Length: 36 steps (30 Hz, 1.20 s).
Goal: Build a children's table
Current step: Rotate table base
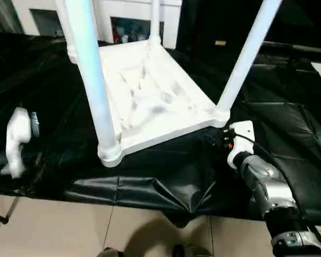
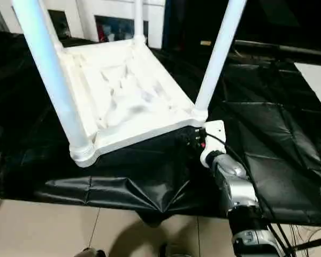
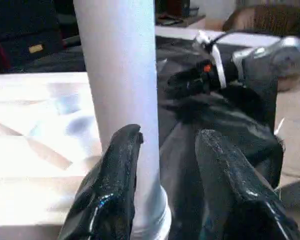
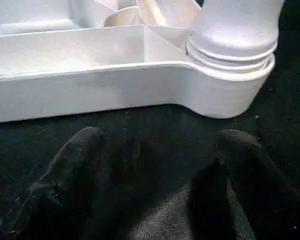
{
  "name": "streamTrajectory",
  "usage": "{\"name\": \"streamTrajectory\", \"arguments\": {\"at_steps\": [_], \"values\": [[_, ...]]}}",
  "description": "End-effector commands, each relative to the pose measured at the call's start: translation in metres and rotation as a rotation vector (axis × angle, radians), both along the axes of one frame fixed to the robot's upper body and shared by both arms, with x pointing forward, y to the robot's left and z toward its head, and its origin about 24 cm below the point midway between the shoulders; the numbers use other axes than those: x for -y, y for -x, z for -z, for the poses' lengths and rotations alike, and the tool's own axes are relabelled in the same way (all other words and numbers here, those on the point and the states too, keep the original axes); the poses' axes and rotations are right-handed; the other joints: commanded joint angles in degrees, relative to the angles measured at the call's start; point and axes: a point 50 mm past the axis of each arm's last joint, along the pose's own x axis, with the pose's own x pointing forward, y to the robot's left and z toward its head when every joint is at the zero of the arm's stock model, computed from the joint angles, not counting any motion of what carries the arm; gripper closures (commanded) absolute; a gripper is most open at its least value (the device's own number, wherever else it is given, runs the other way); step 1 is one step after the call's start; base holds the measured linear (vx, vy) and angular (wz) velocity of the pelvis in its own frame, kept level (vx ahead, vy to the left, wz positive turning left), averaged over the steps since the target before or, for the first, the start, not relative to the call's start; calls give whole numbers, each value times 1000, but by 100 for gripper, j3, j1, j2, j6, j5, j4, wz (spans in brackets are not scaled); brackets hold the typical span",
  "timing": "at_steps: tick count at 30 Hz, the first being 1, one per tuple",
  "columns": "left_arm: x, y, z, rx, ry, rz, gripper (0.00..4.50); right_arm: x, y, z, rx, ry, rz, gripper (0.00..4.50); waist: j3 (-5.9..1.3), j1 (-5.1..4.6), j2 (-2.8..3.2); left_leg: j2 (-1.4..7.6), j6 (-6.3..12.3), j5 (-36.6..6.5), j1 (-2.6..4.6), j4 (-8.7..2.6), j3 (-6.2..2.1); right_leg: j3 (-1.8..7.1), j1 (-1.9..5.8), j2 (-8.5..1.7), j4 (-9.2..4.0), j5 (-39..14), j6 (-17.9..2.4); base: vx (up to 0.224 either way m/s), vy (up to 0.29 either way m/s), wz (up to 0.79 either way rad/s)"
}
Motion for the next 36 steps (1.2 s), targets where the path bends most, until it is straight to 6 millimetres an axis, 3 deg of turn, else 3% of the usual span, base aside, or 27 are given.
{"name": "streamTrajectory", "arguments": {"at_steps": [1,9,12,16,21,22,27,32,33,34,36], "values": [[6,-4,2,-17,20,-3,245,1,-2,-2,-1,41,-10,60,-366,14,82,52,-97,-1395,94,-408,-24,233,302,-266,-393,-1571,-1037,0,0,0],[27,-25,9,22,83,-15,245,-10,-5,-2,6,31,-38,60,-388,46,91,58,-68,-1382,129,-388,-10,232,282,-265,-415,-1573,-1035,0,0,0],[41,-33,14,16,81,-16,245,-19,-6,-3,10,25,-62,60,-399,78,86,60,-66,-1255,106,-387,-12,231,307,-265,-389,-1376,-1063,0,0,0],[45,-38,20,-9,64,-38,245,-23,-6,-4,15,30,-77,60,-409,110,86,59,-39,-1148,103,-383,-10,229,321,-264,-367,-1174,-1091,0,0,0],[53,-43,19,2,96,-29,245,-23,-7,-4,17,31,-82,60,-389,125,69,53,-72,-1286,106,-387,-11,230,312,-276,-402,-1468,-1035,0,0,0],[61,-45,17,3,119,-6,245,-25,-8,-4,15,35,-90,60,-385,125,44,62,-68,-1309,105,-387,-11,233,309,-286,-410,-1552,-1020,0,0,0],[104,-53,17,2,159,79,245,-37,-13,-6,24,33,-125,60,-389,150,40,68,-46,-1249,88,-385,-15,228,310,-297,-409,-1574,-1025,0,0,0],[125,-65,26,-26,129,54,245,-43,-15,-9,34,33,-145,60,-418,142,22,44,38,-970,57,-359,-14,224,358,-289,-383,-1213,-1002,0,0,0],[125,-66,26,-27,127,53,245,-43,-15,-9,34,33,-145,60,-413,138,14,40,57,-979,48,-361,-15,222,365,-291,-392,-1243,-1002,0,0,0],[132,-71,31,-41,79,27,210,-44,-15,-9,38,34,-149,60,-409,124,29,35,75,-1036,55,-362,-11,220,348,-277,-425,-1334,-973,0,0,0],[134,-73,33,-44,60,19,210,-43,-15,-9,40,35,-149,60,-399,113,14,39,51,-1160,42,-367,-25,211,359,-293,-438,-1585,-921,0,0,0]]}}
